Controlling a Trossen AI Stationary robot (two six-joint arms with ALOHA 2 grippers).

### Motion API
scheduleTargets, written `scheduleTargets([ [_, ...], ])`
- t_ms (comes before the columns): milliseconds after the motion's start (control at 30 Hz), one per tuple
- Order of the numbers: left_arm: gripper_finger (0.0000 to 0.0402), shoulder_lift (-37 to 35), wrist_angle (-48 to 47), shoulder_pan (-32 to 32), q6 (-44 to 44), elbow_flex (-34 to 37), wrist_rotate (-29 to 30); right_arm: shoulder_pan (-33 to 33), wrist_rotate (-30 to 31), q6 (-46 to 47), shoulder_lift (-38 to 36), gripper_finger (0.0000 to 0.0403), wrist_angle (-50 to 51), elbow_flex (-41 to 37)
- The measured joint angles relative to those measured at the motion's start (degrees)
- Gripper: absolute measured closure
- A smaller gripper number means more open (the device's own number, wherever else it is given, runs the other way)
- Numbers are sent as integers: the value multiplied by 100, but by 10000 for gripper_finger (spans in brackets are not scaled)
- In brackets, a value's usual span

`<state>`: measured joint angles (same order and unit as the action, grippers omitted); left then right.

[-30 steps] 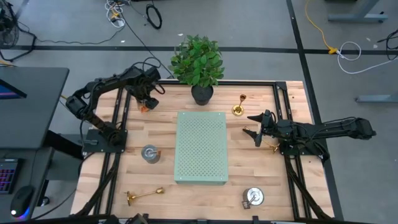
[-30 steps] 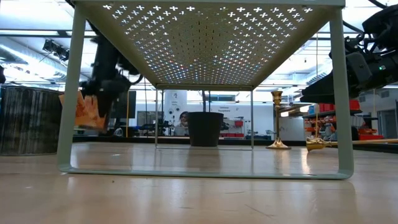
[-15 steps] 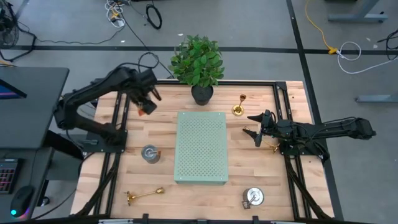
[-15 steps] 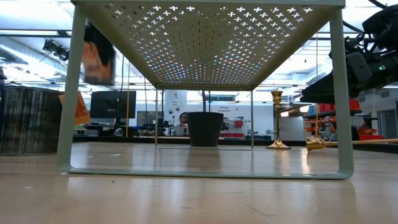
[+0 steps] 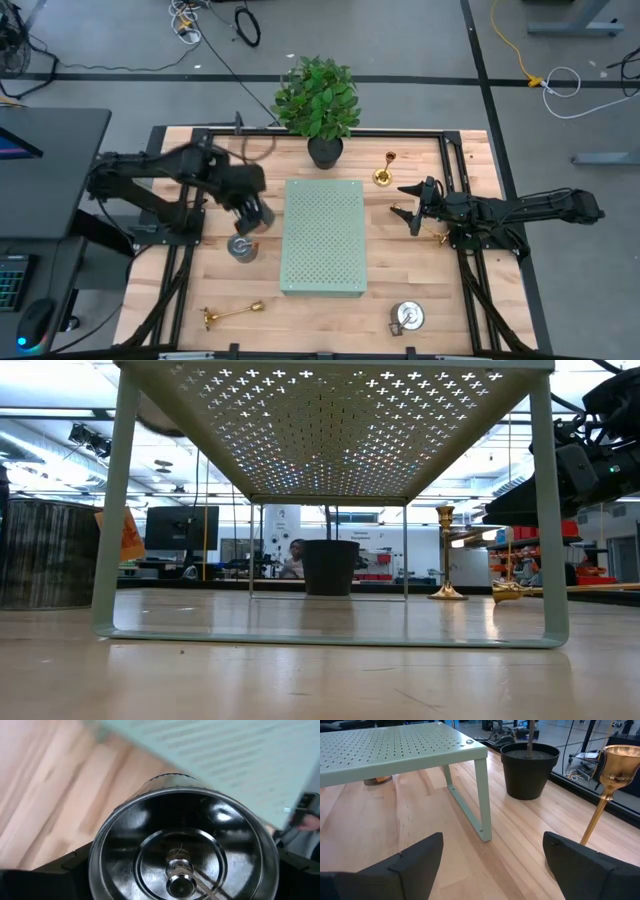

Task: Pick & Place candle stick holders
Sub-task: Put the top orange scented candle on the shelf

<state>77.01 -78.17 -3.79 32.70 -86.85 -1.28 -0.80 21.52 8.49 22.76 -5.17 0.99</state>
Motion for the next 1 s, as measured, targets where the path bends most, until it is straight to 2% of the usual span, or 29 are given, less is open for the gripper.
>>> scheduleTargets([
  [233,33,1084,94,-350,-404,-809,151,-2,0,-2,0,55,2,0],
  [533,33,2316,-331,-243,-1378,-2263,245,0,0,0,-2,55,0,0],
  [633,33,2566,-455,-171,-1391,-2635,77,-2,0,0,-2,55,0,0],
  [1000,33,2863,-625,-86,-1687,-2846,11,0,0,0,0,55,2,0],
])
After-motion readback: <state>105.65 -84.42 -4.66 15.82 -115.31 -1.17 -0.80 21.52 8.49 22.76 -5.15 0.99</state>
